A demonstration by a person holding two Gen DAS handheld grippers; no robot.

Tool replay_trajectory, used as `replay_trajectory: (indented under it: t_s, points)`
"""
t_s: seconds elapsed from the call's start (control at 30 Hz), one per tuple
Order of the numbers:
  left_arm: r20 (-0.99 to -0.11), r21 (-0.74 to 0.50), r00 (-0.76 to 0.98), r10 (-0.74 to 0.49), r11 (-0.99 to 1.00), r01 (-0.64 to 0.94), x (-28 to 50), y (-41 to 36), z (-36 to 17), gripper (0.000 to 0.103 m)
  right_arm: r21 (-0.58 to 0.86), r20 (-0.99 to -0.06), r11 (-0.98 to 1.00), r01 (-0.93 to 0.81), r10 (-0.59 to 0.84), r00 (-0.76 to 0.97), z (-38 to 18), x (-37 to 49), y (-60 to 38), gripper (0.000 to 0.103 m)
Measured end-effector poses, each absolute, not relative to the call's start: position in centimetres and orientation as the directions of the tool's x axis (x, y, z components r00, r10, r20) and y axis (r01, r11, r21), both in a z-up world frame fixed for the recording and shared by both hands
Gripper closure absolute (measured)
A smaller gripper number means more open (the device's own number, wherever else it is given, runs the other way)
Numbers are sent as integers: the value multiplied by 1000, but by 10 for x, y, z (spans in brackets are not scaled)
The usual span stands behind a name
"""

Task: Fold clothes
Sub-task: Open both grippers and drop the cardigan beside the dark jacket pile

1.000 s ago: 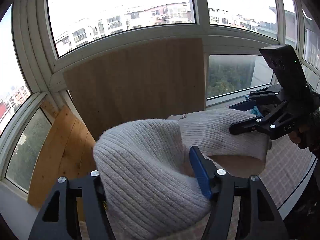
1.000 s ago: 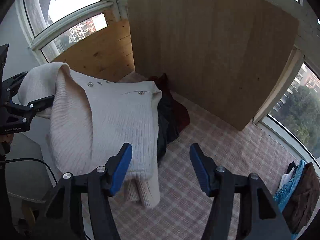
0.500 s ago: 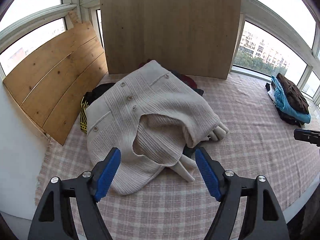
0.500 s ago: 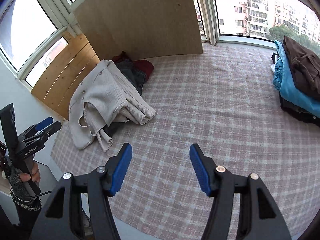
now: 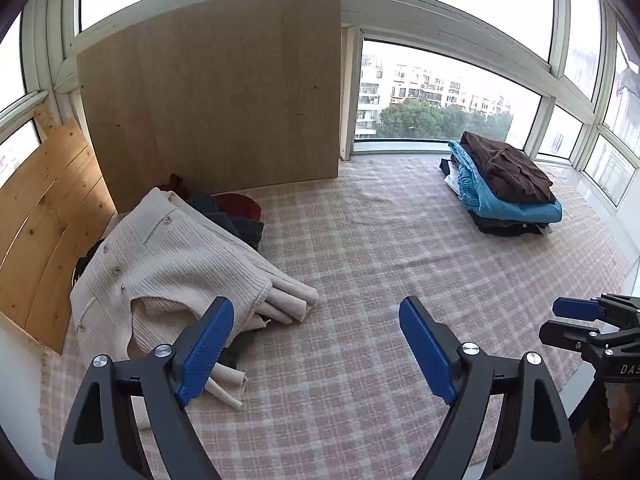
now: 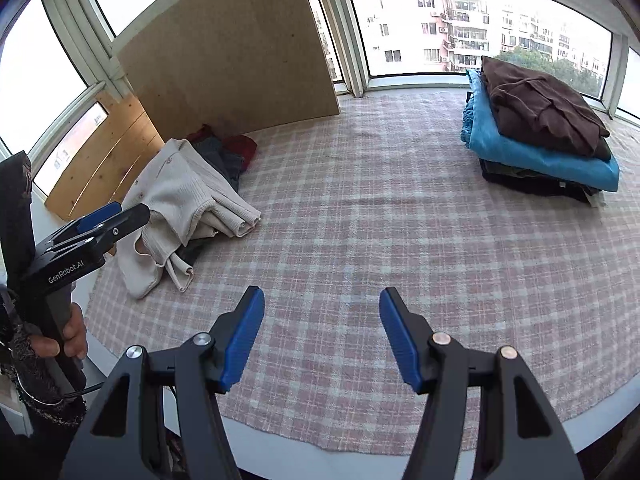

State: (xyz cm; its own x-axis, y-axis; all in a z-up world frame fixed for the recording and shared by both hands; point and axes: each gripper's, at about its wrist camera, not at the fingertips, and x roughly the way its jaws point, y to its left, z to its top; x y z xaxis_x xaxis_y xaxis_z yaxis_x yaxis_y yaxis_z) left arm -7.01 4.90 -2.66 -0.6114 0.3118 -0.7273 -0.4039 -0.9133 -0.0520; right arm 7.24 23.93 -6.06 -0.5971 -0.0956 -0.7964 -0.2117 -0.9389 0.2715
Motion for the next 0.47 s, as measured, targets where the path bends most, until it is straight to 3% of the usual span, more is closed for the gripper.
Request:
replay_trajectory:
  t_s: [0.27,0.4,0.47]
  points:
    - [-733,-59,-621,279,-935,-351,-59,52,-26,16,293,-787,-940,-176,-133,-602,-61,74,251,44]
    - [-720,-33,-651,239,-949,-312,-51,51,-18,1,295,-791,-944,-147,-155,-591,-63,71,252,44]
    - [-706,-26,-668,233,-952,-305,-46,51,-14,1,297,-792,-945,-137,-163,-589,-64,70,254,44]
